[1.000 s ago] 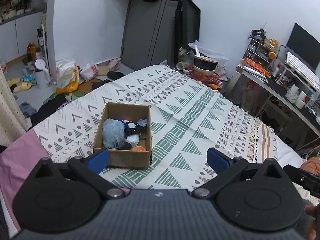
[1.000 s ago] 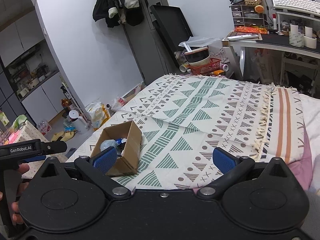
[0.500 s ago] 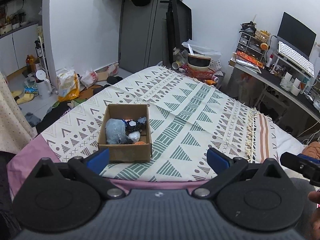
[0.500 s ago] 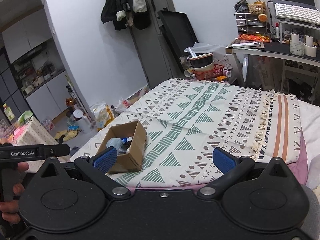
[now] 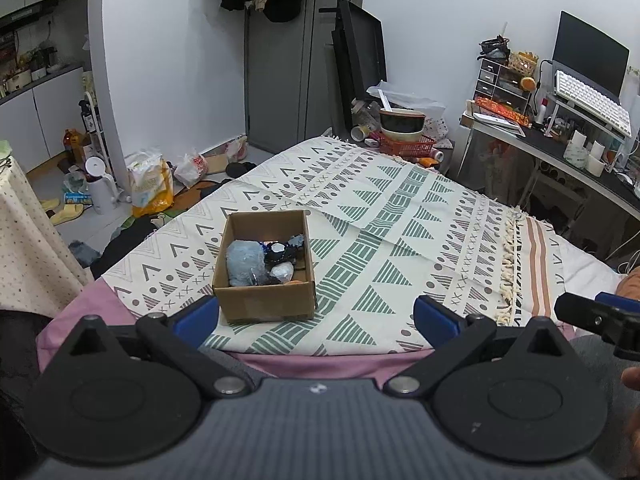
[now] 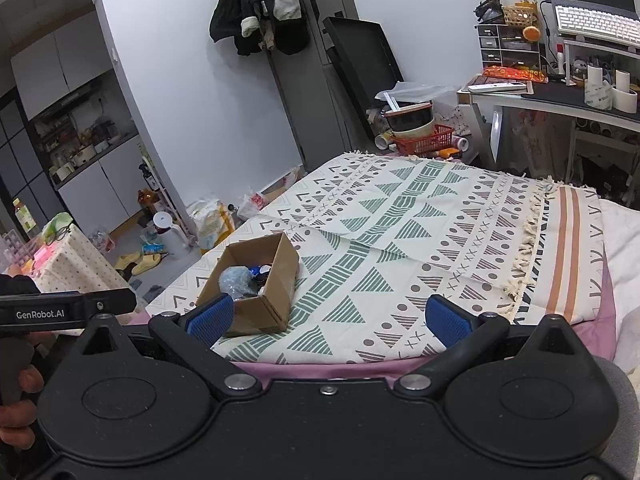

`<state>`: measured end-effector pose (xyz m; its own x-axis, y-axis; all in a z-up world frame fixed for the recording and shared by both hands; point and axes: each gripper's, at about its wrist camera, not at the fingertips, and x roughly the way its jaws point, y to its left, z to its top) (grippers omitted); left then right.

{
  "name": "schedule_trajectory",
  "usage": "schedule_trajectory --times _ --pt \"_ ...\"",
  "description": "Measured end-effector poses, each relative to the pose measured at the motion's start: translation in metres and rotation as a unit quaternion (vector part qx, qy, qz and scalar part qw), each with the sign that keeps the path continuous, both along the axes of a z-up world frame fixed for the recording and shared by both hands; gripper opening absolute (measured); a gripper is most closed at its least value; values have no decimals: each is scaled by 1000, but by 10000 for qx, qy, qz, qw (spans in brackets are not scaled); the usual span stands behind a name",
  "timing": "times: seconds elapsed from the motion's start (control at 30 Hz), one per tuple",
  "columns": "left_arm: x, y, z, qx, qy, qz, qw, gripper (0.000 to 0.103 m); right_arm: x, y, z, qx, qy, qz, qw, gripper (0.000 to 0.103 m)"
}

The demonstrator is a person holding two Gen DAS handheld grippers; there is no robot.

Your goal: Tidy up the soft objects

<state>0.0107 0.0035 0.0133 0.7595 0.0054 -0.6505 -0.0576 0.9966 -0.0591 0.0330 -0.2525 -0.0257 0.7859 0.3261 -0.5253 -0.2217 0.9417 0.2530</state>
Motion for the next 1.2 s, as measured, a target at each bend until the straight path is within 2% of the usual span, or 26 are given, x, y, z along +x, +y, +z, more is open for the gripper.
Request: schedule_trajectory --times 1.2 --pt "-12 -6 10 126 -65 -11 9999 103 -8 -10 5 -5 -158 -12 9999 103"
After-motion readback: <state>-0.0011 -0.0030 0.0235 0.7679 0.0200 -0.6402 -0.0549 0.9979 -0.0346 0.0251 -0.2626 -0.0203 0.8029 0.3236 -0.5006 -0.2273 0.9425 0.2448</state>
